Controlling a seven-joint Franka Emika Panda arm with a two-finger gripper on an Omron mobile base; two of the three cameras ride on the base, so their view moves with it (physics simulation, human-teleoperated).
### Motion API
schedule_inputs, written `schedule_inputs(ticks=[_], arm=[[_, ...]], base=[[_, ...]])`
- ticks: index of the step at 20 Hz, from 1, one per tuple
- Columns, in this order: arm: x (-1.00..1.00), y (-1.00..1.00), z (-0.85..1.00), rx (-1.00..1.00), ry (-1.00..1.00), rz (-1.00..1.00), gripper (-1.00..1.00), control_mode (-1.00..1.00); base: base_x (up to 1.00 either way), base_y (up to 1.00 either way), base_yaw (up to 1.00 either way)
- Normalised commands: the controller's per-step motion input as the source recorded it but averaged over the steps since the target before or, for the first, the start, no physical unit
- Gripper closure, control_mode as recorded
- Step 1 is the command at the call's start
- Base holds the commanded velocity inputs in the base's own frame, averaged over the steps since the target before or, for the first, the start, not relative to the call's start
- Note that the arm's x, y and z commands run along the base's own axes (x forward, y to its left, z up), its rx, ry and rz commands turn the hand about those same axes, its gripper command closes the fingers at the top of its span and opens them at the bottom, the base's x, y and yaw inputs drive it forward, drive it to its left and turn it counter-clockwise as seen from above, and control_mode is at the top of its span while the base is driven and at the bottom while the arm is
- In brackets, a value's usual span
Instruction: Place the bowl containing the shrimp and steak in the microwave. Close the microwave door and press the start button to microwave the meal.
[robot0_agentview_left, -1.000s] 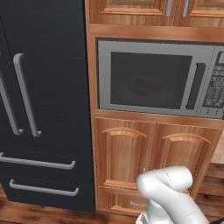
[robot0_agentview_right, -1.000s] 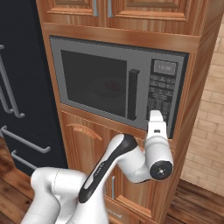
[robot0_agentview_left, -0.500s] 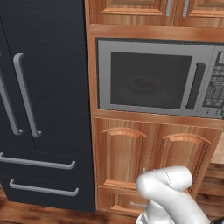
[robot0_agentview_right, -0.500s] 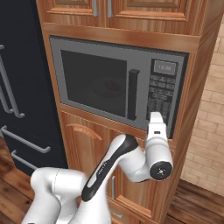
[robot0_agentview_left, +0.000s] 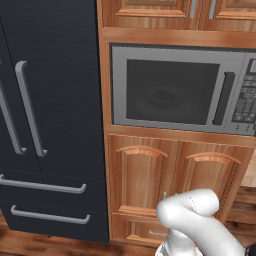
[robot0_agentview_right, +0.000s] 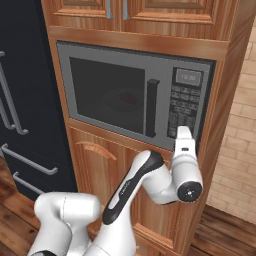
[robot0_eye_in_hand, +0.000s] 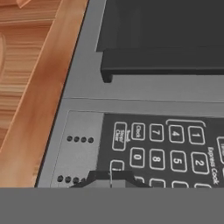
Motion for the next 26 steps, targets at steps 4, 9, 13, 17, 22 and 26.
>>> schedule_inputs(ticks=[4,9,13,17,22,26], arm=[[0.13,-0.10,0.00,0.00,0.00,0.00,1.00,-1.00],[0.20,-0.03,0.00,0.00,0.00,0.00,1.00,-1.00],[0.23,0.00,-0.02,0.00,0.00,0.00,1.00,-1.00],[0.20,0.00,-0.08,0.00,0.00,0.00,1.00,-1.00],[0.23,-0.05,-0.09,0.00,0.00,0.00,1.00,-1.00],[0.25,-0.11,-0.11,0.00,0.00,0.00,1.00,-1.00]], base=[[0.00,0.00,0.00],[0.00,0.00,0.00],[0.00,0.00,0.00],[0.00,0.00,0.00],[0.00,0.00,0.00],[0.00,0.00,0.00]])
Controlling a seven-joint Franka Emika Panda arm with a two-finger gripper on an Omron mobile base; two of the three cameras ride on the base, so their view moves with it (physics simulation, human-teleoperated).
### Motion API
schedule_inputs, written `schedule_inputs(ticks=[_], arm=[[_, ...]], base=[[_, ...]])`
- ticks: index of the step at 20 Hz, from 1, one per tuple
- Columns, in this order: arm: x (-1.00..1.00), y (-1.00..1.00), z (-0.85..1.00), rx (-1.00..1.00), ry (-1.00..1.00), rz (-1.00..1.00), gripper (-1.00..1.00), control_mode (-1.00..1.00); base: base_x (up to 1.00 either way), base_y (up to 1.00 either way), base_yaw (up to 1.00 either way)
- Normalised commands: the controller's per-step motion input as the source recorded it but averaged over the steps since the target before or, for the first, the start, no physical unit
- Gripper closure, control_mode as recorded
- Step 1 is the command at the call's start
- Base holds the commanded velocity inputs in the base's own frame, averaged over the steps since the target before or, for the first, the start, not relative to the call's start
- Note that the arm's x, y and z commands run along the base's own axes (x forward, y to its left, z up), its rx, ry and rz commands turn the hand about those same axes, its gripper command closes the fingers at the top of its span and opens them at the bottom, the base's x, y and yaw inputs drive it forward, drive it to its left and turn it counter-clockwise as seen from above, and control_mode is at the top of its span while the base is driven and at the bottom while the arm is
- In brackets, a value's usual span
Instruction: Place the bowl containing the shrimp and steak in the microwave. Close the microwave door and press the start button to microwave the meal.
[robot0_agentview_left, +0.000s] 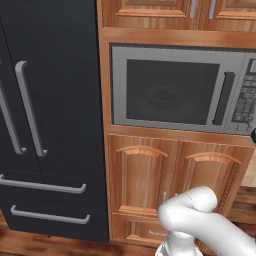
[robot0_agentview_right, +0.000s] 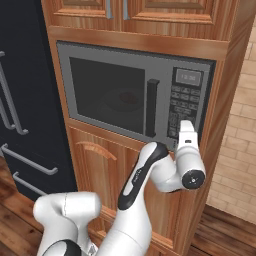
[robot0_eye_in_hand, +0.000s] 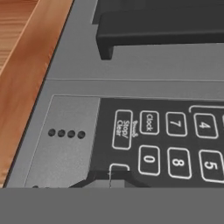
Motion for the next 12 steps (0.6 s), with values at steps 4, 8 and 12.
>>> schedule_inputs(ticks=[4,8,12], arm=[[0.24,-0.15,-0.15,0.00,0.00,0.00,1.00,-1.00],[0.37,-0.06,-0.26,-0.01,0.00,-0.05,1.00,-1.00],[0.56,-0.01,-0.21,-0.04,0.00,-0.14,1.00,-1.00]], base=[[0.00,0.00,0.00],[0.00,0.00,0.00],[0.00,0.00,0.00]])
